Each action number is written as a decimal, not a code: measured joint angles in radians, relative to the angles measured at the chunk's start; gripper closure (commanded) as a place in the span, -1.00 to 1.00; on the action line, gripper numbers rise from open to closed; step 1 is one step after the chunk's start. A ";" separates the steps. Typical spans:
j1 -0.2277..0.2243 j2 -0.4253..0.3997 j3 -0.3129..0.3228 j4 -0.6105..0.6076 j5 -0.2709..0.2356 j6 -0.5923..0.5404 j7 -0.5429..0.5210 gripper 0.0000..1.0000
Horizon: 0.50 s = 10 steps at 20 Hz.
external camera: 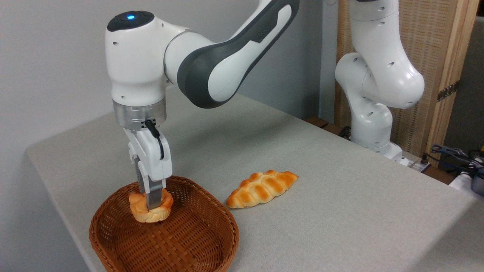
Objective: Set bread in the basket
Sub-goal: 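Lower the bun into the basket and open the gripper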
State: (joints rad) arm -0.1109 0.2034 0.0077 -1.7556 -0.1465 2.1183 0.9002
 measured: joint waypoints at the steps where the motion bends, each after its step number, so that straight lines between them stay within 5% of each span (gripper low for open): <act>1: -0.001 0.000 -0.001 0.001 0.004 0.000 0.000 -1.00; 10: -0.001 0.000 -0.002 0.005 0.009 0.000 0.000 -1.00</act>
State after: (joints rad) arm -0.1121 0.2034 0.0059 -1.7503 -0.1377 2.1184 0.9002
